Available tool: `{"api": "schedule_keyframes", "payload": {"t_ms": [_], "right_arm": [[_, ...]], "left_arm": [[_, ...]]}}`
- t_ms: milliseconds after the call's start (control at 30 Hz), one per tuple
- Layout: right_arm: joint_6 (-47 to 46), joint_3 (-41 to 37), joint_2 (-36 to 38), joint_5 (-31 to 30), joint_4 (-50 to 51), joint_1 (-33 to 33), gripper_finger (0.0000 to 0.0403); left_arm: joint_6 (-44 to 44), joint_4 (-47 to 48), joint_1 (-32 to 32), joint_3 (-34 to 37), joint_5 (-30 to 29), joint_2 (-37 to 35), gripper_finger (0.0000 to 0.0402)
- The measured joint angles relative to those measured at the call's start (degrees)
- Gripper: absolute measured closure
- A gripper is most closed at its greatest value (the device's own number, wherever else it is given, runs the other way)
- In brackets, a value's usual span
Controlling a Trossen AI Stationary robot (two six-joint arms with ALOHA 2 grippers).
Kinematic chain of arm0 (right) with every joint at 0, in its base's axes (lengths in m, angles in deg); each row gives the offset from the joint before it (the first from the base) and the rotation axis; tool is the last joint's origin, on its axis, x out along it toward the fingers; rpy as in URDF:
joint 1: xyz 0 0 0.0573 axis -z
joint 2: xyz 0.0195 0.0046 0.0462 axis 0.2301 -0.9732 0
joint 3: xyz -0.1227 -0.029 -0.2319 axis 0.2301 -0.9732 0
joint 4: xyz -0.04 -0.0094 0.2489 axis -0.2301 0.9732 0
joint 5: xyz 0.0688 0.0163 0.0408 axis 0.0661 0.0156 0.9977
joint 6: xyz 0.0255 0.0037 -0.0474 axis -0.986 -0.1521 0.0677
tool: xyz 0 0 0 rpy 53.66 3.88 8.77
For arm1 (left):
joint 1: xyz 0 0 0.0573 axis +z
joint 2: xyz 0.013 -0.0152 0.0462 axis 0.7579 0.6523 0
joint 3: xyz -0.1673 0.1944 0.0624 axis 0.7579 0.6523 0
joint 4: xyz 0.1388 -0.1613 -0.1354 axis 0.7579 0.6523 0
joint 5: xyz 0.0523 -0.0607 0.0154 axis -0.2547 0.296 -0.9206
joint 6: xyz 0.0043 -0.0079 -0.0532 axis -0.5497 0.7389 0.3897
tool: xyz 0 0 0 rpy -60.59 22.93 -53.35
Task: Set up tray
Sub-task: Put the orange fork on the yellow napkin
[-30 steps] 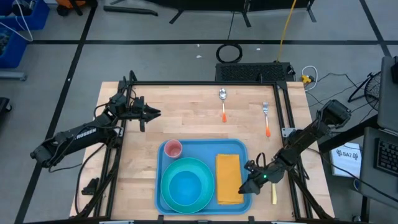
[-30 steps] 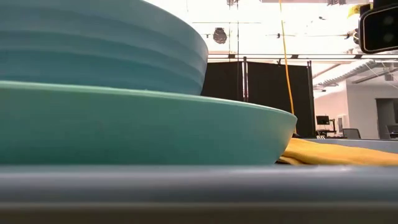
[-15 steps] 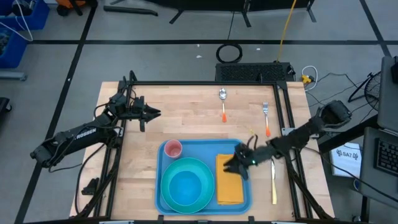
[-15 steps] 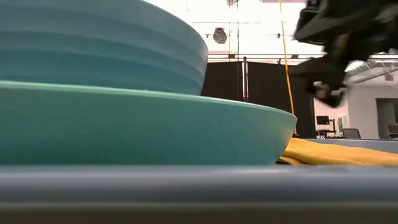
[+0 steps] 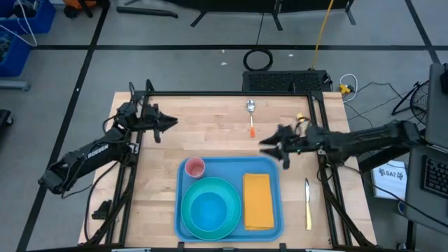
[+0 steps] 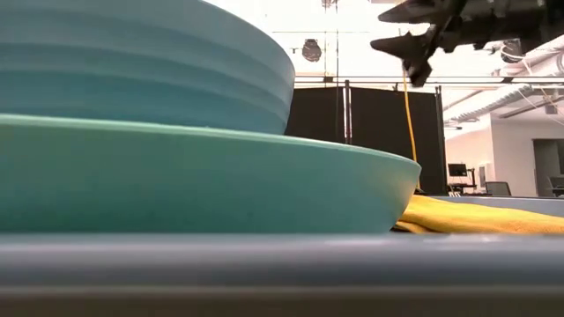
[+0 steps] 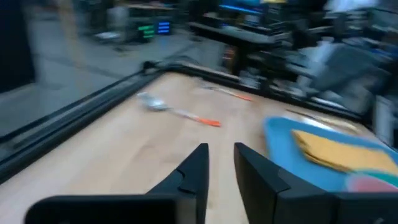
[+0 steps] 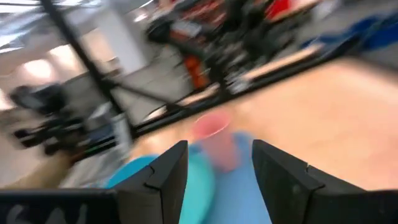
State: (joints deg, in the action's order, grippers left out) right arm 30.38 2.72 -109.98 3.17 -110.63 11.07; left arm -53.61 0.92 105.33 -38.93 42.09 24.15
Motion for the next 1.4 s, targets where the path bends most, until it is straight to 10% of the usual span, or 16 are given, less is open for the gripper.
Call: {"api": "schedule_keyframes", "payload": {"t_ms": [267, 567, 1067, 1400], "right_arm": [[11.8, 0.0, 18.3, -17.5, 11.9, 1.1, 0.0234], [16.9, 0.0, 20.8, -21.3, 13.2, 1.1, 0.0234], [17.4, 0.0, 21.6, -21.6, 15.1, 1.1, 0.0234], [12.7, 0.0, 21.6, -43.6, 28.4, 1.1, 0.0234]], "left_arm": [[6.8, -5.0, -9.7, 1.2, -17.2, -1.2, 0.0394], [4.6, 2.0, -29.1, -0.3, -42.1, -2.4, 0.0395], [6.6, 23.4, -35.7, -0.6, -47.4, -25.0, 0.0397], [7.4, 36.2, -37.9, -0.6, -47.5, -33.6, 0.0397]]}}
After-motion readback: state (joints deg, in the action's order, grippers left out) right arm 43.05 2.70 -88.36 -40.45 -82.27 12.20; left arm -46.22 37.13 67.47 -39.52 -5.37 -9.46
